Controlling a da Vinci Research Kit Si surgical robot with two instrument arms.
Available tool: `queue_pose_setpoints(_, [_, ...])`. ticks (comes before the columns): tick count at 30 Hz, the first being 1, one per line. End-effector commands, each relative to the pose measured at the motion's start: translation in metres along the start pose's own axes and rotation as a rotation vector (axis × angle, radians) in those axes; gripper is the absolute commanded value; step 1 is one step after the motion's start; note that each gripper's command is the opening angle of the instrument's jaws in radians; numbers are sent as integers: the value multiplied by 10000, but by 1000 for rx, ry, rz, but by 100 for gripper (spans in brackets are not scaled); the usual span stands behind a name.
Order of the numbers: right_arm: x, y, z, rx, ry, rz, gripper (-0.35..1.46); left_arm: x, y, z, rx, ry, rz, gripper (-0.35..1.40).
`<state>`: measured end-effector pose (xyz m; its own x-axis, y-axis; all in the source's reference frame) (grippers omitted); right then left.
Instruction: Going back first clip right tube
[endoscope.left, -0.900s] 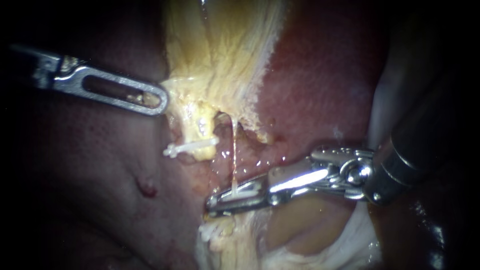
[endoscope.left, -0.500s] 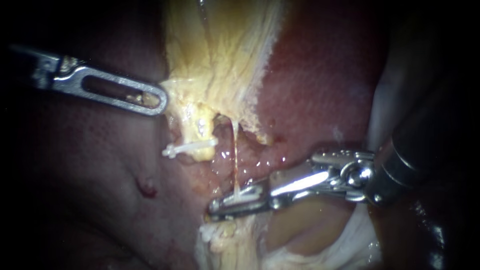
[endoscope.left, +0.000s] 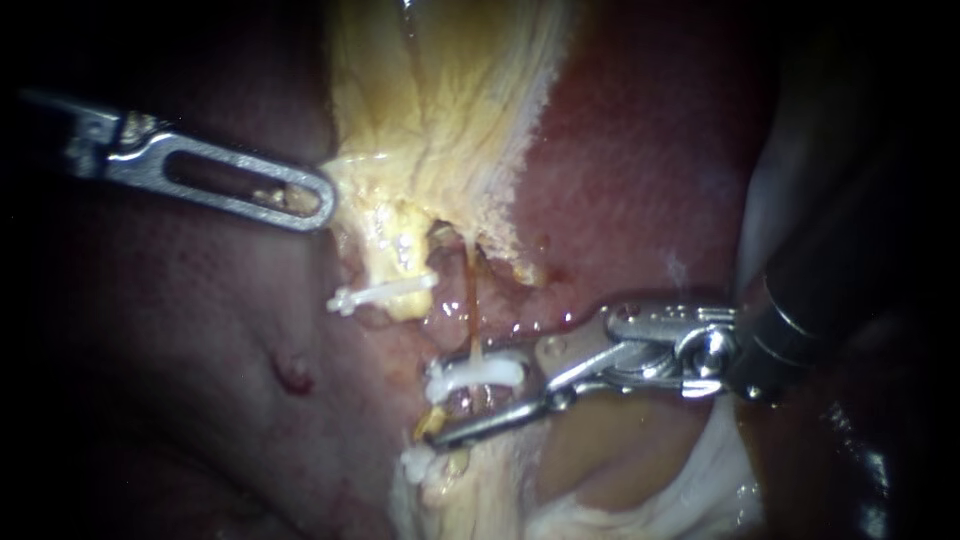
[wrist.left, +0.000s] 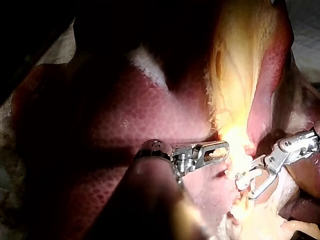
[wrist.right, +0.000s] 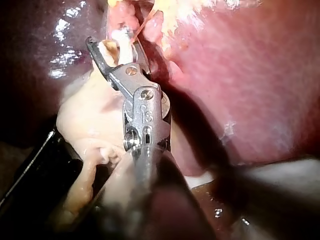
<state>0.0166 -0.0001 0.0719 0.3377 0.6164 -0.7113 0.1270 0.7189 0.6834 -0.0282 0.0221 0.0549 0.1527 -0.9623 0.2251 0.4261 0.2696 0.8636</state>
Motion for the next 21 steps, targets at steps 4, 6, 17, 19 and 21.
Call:
queue_pose_setpoints(4, [-3, 2, -9, -40, 6, -52, 49, 0, -1, -1, 0, 0, 0, -35])
queue_pose_setpoints(6, [-2, 0, -14, -56, 8, -81, 50, 0, -1, -1, 0, 0, 0, -35])
queue_pose_setpoints(17, [13, -10, -81, -89, 10, -204, 50, 1, 0, -2, 0, 0, 0, -35])
queue_pose_setpoints(19, [18, -12, -96, -84, 10, -216, 50, 1, 0, -2, 0, 0, 0, -35])
queue_pose_setpoints(21, [21, -14, -109, -80, 11, -219, 50, 1, 0, -2, 0, 0, 0, -35])
